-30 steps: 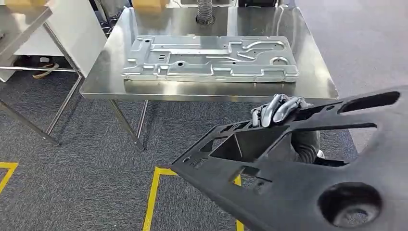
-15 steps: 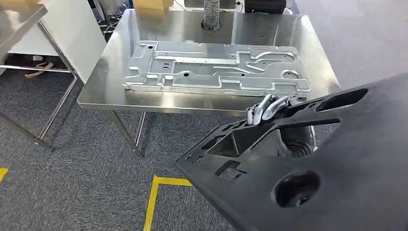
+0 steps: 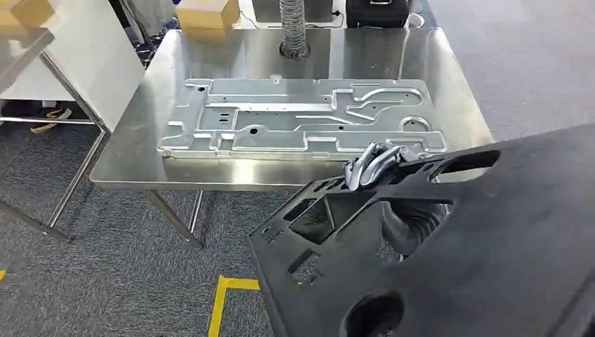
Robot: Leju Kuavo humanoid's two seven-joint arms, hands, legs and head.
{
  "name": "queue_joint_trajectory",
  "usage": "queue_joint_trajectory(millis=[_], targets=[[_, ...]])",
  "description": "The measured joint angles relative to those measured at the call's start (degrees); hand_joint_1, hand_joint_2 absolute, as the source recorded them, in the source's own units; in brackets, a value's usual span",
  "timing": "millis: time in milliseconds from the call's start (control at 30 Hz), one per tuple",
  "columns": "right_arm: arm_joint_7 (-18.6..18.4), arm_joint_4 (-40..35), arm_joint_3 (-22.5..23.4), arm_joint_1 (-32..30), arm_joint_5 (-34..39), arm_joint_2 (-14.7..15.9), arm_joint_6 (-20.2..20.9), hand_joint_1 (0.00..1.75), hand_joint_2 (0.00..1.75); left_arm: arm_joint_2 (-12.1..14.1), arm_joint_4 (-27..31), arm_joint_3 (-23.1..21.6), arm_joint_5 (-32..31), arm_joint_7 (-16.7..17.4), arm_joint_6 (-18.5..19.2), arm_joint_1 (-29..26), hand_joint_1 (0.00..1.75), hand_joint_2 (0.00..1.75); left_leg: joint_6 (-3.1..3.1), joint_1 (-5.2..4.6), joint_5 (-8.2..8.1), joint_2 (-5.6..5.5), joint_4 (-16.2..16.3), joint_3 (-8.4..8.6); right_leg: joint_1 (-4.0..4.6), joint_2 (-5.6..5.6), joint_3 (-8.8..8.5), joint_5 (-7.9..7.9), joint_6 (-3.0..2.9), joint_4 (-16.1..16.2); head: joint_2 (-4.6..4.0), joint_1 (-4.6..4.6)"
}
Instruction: Take the parts from the cabinet and place them on the table.
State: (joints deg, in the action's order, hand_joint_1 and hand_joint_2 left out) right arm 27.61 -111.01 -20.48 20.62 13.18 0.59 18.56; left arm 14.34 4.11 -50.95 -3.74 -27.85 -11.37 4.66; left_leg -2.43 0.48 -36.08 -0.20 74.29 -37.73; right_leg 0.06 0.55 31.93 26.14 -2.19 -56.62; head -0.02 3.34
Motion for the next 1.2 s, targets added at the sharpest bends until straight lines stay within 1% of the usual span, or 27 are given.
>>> queue_joint_trajectory(millis=[33, 67, 100, 133, 167, 200, 233, 267, 367, 400, 467, 500, 533, 567, 600, 633, 667, 700, 833, 900, 967, 1000, 1033, 1067, 1100, 1167, 1200], targets=[[0.0, 0.0, -0.1, 0.0, -0.2, 0.0, 0.0, 1.75, 1.75, 0.0, 0.0, 0.0, 0.0, 0.0, 0.0, -0.1, 0.0, 1.75, 0.15, 0.04, -0.08, 0.0, -0.3, -1.07, 0.05, 0.13, -0.75, 0.6, 0.03, 0.0, 0.0, 0.07], [0.0, 0.0, -0.2, 0.0, -0.2, 0.0, 0.0, 1.75, 1.75, 0.0, 0.0, 0.1, 0.0, 0.0, 0.0, -0.2, 0.0, 1.75, 0.3, 0.06, 1.22, 0.0, -2.5, -1.05, 0.12, 0.18, -1.6, 1.21, 0.08, 0.0, 0.0, 0.04], [0.0, 0.0, -0.3, 0.0, -0.2, 0.0, 0.0, 1.75, 1.75, 0.0, 0.0, 0.1, 0.0, 0.0, 0.0, -0.3, 0.0, 1.75, 0.51, 0.06, 4.05, 0.0, -6.3, -0.25, 0.19, 0.19, -2.6, 1.88, 0.13, 0.0, 0.0, 0.07], [0.0, -0.1, -0.4, 0.1, -0.2, 0.0, 0.0, 1.75, 1.75, 0.0, 0.0, 0.1, 0.0, 0.0, 0.0, -0.4, 0.0, 1.75, 0.9, 0.0, 8.21, -0.01, -11.2, 0.93, 0.27, 0.18, -3.66, 2.62, 0.2, 0.0, 0.0, 0.07], [0.0, -0.1, -0.5, 0.1, -0.2, 0.0, 0.0, 1.75, 1.75, 0.1, 0.0, 0.1, 0.0, 0.0, 0.0, -0.6, 0.0, 1.75, 1.74, -0.34, 13.54, 0.02, -15.8, 1.71, 0.19, 0.18, -4.13, 3.27, 0.31, 0.2, 0.0, 0.13], [-0.1, -0.1, -0.6, 0.0, -0.2, 0.0, 0.0, 1.75, 1.75, 0.0, 0.0, 0.1, 0.0, 0.0, 0.0, -0.7, 0.0, 1.75, 1.82, -0.56, 12.7, -0.01, -16.1, 1.16, 0.45, 0.48, -4.6, 3.78, 0.72, -0.2, 0.0, 0.33], [-0.1, -0.1, -0.6, 0.1, -0.2, 0.0, 0.0, 1.75, 1.75, 0.1, 0.0, 0.1, 0.0, 0.0, 0.0, -0.7, 0.0, 1.75, 2.09, -0.66, 12.12, -0.25, -16.1, 1.74, 0.47, 0.55, -4.53, 4.33, 1.17, 0.0, 0.0, 0.33], [-0.2, -0.1, -0.6, 0.1, -0.3, 0.0, 0.0, 1.75, 1.75, 0.1, 0.0, 0.1, 0.0, 0.0, 0.0, -0.9, 0.0, 1.75, 2.43, -0.65, 12.59, -0.23, -16.7, 1.72, 0.56, 0.55, -5.28, 4.35, 1.41, -0.3, 0.0, 0.24], [-0.2, -0.5, -0.7, 0.4, -0.3, 0.1, -0.1, 1.75, 1.75, -0.1, 0.0, 0.1, 0.0, -0.1, 0.1, -0.6, 0.0, 1.75, 2.99, -0.17, 12.13, -0.28, -17.3, 3.94, 0.43, 0.24, -5.52, 5.28, 2.42, -2.0, 0.0, 0.15], [-0.2, -0.5, -0.7, 0.6, -0.3, 0.1, -0.1, 1.75, 1.75, -0.1, 0.0, 0.1, 0.0, -0.2, 0.1, -0.6, 0.0, 1.75, 3.31, -0.17, 11.7, -0.26, -17.3, 4.27, 0.25, 0.11, -3.37, 6.15, 2.83, -5.7, 0.0, 0.26], [-0.1, -0.5, -0.7, 0.3, -0.3, 0.2, -0.1, 1.75, 1.75, -0.2, 0.0, 0.1, 0.0, -0.3, 0.1, -0.6, 0.0, 1.75, 3.32, -0.17, 10.91, -0.24, -17.3, 4.83, -0.08, 0.09, 2.35, 9.12, 3.39, -13.9, 0.0, 0.26], [-0.1, -0.5, -0.7, 0.1, -0.3, 0.2, -0.1, 1.75, 1.75, -0.2, 0.0, 0.1, 0.0, -0.3, 0.1, -0.6, 0.0, 1.75, 3.3, -0.16, 10.39, -0.24, -17.3, 5.31, -0.22, 0.07, 4.92, 10.66, 3.55, -16.7, 0.0, 0.31], [0.0, -0.5, -0.7, 0.0, -0.3, 0.3, -0.1, 1.75, 1.75, -0.3, 0.0, 0.1, 0.0, -0.3, 0.1, -0.7, 0.0, 1.75, 3.27, -0.16, 9.8, -0.25, -17.3, 5.99, -0.38, 0.03, 6.46, 10.93, 3.68, -17.4, 0.0, 0.29], [0.0, -0.5, -0.7, 0.0, -0.3, 0.4, 0.0, 1.75, 1.75, -0.3, 0.0, 0.1, 0.0, -0.4, 0.2, -0.7, 0.0, 1.75, 3.2, -0.15, 9.13, -0.28, -17.3, 6.85, -0.48, -0.03, 6.85, 9.75, 3.74, -15.7, 0.0, 0.31], [0.1, -0.5, -0.7, 0.0, -0.3, 0.4, 0.0, 1.75, 1.75, -0.4, 0.0, 0.1, 0.0, -0.4, 0.2, -0.7, 0.0, 1.75, 3.04, -0.13, 8.42, -0.33, -17.3, 7.87, -0.49, -0.12, 6.33, 7.19, 3.67, -12.1, 0.0, 0.33], [0.1, -0.5, -0.7, 0.0, -0.3, 0.4, 0.0, 1.75, 1.75, -0.5, 0.0, 0.1, 0.0, -0.4, 0.2, -0.7, 0.0, 1.75, 2.86, -0.11, 7.7, -0.36, -17.3, 8.91, -0.47, -0.23, 5.39, 3.62, 3.35, -7.7, 0.0, 0.33], [0.1, -0.5, -0.7, 0.0, -0.3, 0.5, 0.0, 1.75, 1.75, -0.5, 0.0, 0.1, 0.0, -0.4, 0.2, -0.7, 0.0, 1.75, 2.65, -0.12, 7.0, -0.35, -17.4, 9.33, -0.41, -0.4, 4.66, -1.07, 3.03, -3.2, 0.0, 0.44], [0.2, -0.5, -0.7, -0.1, -0.3, 0.5, 0.1, 1.75, 1.75, -0.5, 0.0, 0.1, 0.0, -0.4, 0.2, -0.5, 0.0, 1.75, 2.32, -0.22, 6.46, -0.36, -17.2, 10.23, 0.0, -0.54, 5.1, -2.52, 2.41, -2.6, 0.0, 0.44], [0.2, -0.6, -0.6, 0.2, -0.3, 0.6, 0.1, 1.75, 1.75, -0.5, 0.0, 0.1, 0.0, -0.3, 0.0, -0.4, 0.0, 1.75, 1.03, -0.21, 6.4, -0.24, -17.3, 10.75, 0.14, -0.23, 3.84, -2.3, 0.59, -1.2, 0.0, 0.37], [0.2, -0.7, -0.6, 0.3, -0.3, 0.6, 0.1, 1.75, 1.75, -0.5, 0.0, 0.1, 0.0, -0.3, -0.1, -0.1, 0.0, 1.75, 0.74, -0.09, 5.69, -0.12, -12.5, 8.64, -0.1, -0.36, 2.27, -1.64, -0.03, -0.6, 0.0, 0.0], [0.2, -0.7, -0.6, 0.2, -0.3, 0.6, 0.1, 1.75, 1.75, -0.5, 0.0, 0.1, 0.0, -0.3, -0.2, -0.2, 0.0, 1.75, 0.11, 0.13, 2.58, -0.13, -3.9, 2.87, 0.0, -0.38, 1.34, -0.65, -0.34, -0.6, 0.02, -0.19], [0.2, -0.7, -0.6, 0.1, -0.3, 0.6, 0.1, 1.75, 1.75, -0.5, 0.0, 0.1, 0.0, -0.3, -0.2, -0.3, 0.0, 1.75, -0.04, 0.14, 0.79, -0.12, -0.9, 0.51, 0.07, -0.33, 0.85, -0.19, -0.39, -0.6, 0.0, -0.2], [0.2, -0.7, -0.6, -0.1, -0.5, 0.6, 0.0, 1.75, 1.75, -0.5, 0.0, 0.1, -0.1, -0.3, -0.2, -0.5, 0.0, 1.75, -0.08, 0.16, 0.19, -0.12, 0.3, -1.14, 0.1, -0.22, 0.19, 0.33, -0.38, -0.6, 0.0, -0.24], [0.2, -0.8, -0.6, -0.2, -0.7, 0.6, 0.0, 1.75, 1.75, -0.5, 0.0, 0.1, -0.4, -0.3, -0.3, -0.6, 0.0, 1.75, 0.05, 0.16, 1.14, -0.12, -0.8, -1.53, 0.14, -0.15, -0.54, 0.85, -0.35, -0.6, 0.0, -0.11], [0.2, -1.0, -0.6, -0.3, -1.0, 0.6, -0.1, 1.75, 1.75, -0.5, 0.0, 0.1, -0.6, -0.3, -0.3, -0.6, 0.0, 1.75, 0.34, 0.14, 3.55, -0.12, -3.9, -0.98, 0.24, -0.14, -1.36, 1.35, -0.29, -0.6, 0.0, -0.22], [0.3, -1.6, -0.6, -0.4, -1.9, 0.6, -0.4, 1.75, 1.75, -0.3, 0.0, 0.2, -0.6, -0.3, -0.4, -0.7, 0.0, 1.75, 1.09, -0.06, 12.19, -0.13, -14.1, 1.72, 0.33, -0.12, -3.0, 2.63, -0.17, -0.5, 0.0, -0.17], [0.4, -1.6, -0.6, -0.4, -2.6, 0.6, -0.6, 1.75, 1.75, -0.2, -0.1, 0.2, -0.6, -0.5, -0.4, -0.7, 0.0, 1.75, 1.61, -0.44, 13.89, -0.2, -16.4, 1.76, 0.45, -0.11, -3.39, 2.97, 0.0, -0.7, 0.0, 0.13]])
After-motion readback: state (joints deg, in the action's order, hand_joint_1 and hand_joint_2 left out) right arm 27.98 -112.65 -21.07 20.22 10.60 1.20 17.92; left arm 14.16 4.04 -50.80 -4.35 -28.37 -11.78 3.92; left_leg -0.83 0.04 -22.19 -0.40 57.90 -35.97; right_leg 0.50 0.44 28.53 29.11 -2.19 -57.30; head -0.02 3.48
